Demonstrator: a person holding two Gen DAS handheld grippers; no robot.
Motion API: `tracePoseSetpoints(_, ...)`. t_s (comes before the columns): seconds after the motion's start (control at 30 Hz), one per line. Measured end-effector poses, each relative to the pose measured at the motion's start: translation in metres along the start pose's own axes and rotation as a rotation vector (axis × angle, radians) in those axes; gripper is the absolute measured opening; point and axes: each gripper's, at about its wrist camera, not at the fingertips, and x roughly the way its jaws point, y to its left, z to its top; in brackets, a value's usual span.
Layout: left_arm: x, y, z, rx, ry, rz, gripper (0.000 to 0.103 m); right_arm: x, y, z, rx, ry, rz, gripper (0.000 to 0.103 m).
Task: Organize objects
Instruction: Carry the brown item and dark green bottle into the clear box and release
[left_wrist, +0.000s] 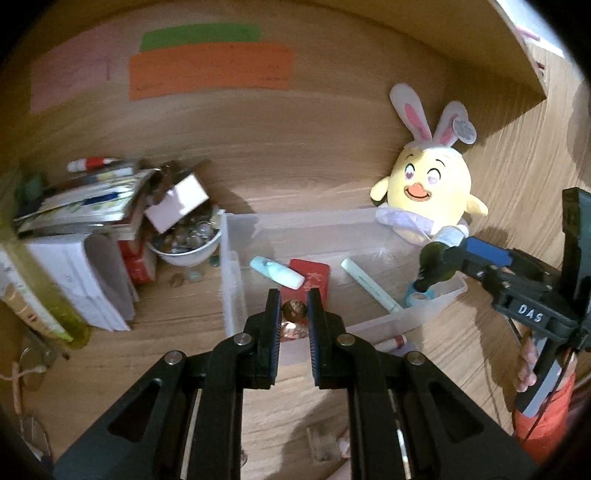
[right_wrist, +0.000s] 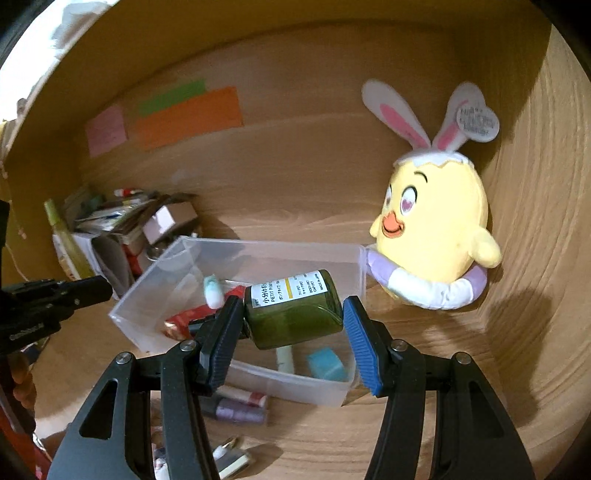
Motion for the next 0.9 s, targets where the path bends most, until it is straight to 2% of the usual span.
tracePoseSetpoints(0.23, 0.034, -0.005, 0.003, 0.018, 0.075, -0.016, 0.013, 0.027, -0.004, -0.006, 0.008, 0.060, 0.007, 0.052)
tracePoseSetpoints(0.5, 0.062, -0.008, 0.002, 0.032, 0.122, -0.025, 0.013, 0.044, 0.005, -0.011, -0.022, 0.098, -0.010, 0.052)
tracePoseSetpoints(0.9, 0.074, -0.005, 0.003, 0.016, 0.137, -0.002, 0.013, 0.053, 0.014, -0.014, -0.065, 0.126, -0.024, 0.053)
